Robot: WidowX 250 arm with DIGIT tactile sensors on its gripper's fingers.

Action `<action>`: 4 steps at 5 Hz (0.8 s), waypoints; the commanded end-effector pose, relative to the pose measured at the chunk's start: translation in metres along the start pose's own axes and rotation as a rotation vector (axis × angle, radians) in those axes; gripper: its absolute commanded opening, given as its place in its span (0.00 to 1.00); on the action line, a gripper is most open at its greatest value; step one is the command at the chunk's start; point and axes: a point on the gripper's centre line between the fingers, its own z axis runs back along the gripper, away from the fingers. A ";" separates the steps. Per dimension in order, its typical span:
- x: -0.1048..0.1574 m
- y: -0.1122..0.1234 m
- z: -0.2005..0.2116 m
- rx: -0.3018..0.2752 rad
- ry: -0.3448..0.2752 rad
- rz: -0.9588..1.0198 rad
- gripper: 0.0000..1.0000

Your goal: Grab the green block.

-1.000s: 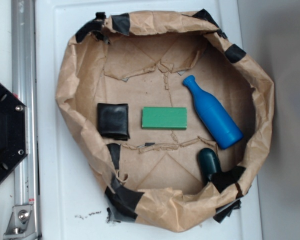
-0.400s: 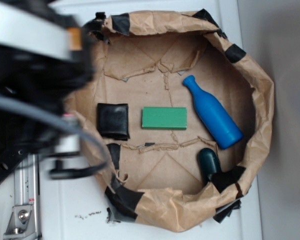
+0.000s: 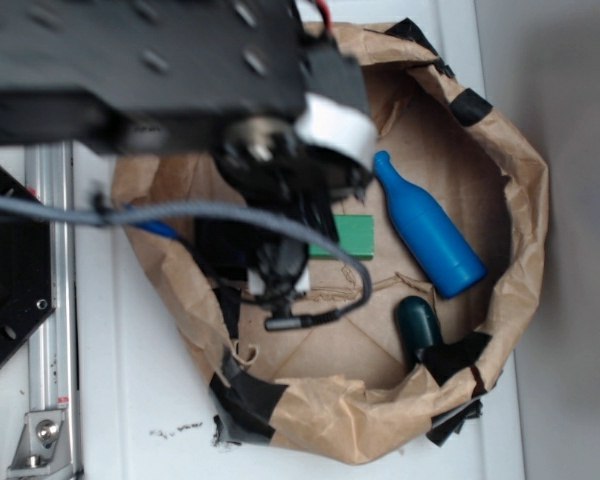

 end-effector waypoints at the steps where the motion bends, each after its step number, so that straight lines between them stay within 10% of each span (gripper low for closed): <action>1: 0.029 -0.012 -0.054 0.020 -0.042 -0.208 1.00; 2: 0.039 -0.002 -0.067 0.080 -0.007 -0.286 1.00; 3: 0.035 0.010 -0.059 0.117 -0.014 -0.295 0.00; 4: 0.033 0.015 -0.048 0.126 -0.021 -0.293 0.00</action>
